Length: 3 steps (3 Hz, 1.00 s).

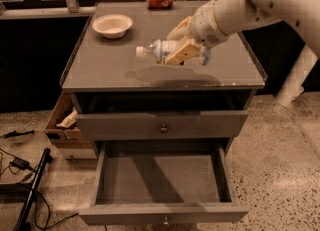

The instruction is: Pick blue plastic bottle from middle drawer and place on counter

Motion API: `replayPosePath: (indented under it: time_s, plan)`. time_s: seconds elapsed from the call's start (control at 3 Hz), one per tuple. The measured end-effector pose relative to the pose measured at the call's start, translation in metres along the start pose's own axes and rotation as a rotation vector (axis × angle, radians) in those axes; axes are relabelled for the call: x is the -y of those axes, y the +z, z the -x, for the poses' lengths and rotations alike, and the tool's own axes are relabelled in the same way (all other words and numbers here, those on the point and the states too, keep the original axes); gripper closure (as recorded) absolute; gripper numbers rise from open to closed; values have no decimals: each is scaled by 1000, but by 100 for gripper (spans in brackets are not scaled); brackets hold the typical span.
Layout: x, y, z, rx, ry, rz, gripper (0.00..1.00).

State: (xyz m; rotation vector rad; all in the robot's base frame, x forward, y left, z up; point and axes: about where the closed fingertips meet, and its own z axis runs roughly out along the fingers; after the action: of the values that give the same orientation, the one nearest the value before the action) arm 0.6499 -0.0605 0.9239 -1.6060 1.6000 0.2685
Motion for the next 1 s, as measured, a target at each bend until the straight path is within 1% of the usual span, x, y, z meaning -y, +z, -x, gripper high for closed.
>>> replayPosePath:
  time_s: [0.33, 0.67, 1.0]
  plan:
    - [18, 37, -12, 4, 33, 25, 100]
    - [24, 57, -24, -1, 63, 41, 100]
    - [26, 70, -36, -10, 91, 53, 100]
